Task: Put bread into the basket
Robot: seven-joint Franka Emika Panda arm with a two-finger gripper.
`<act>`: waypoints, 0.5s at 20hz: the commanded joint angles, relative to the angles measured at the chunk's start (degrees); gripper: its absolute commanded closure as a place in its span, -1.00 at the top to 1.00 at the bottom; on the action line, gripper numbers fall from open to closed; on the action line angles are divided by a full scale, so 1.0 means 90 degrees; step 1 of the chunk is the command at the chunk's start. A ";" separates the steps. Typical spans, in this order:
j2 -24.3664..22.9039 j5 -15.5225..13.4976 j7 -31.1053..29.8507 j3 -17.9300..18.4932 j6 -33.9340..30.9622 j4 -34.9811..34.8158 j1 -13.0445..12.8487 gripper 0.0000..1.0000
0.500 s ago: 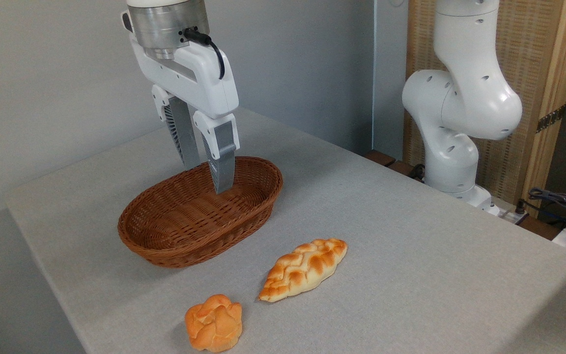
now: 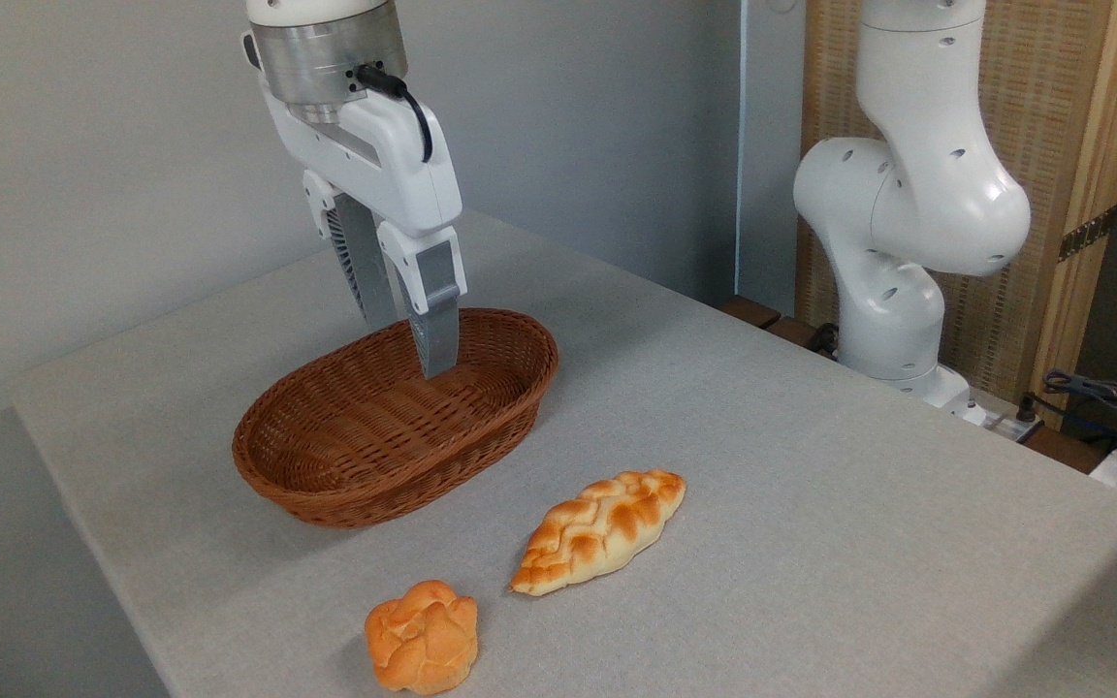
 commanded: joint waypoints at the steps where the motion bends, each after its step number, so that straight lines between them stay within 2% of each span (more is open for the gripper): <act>1: -0.0263 0.0001 0.0073 -0.0013 0.0197 -0.0312 0.0017 1.00; 5: -0.0976 -0.0009 0.0073 -0.0072 0.1504 -0.1697 0.0017 1.00; 10: -0.1406 0.0030 0.0131 0.0006 0.1995 -0.2977 0.0017 1.00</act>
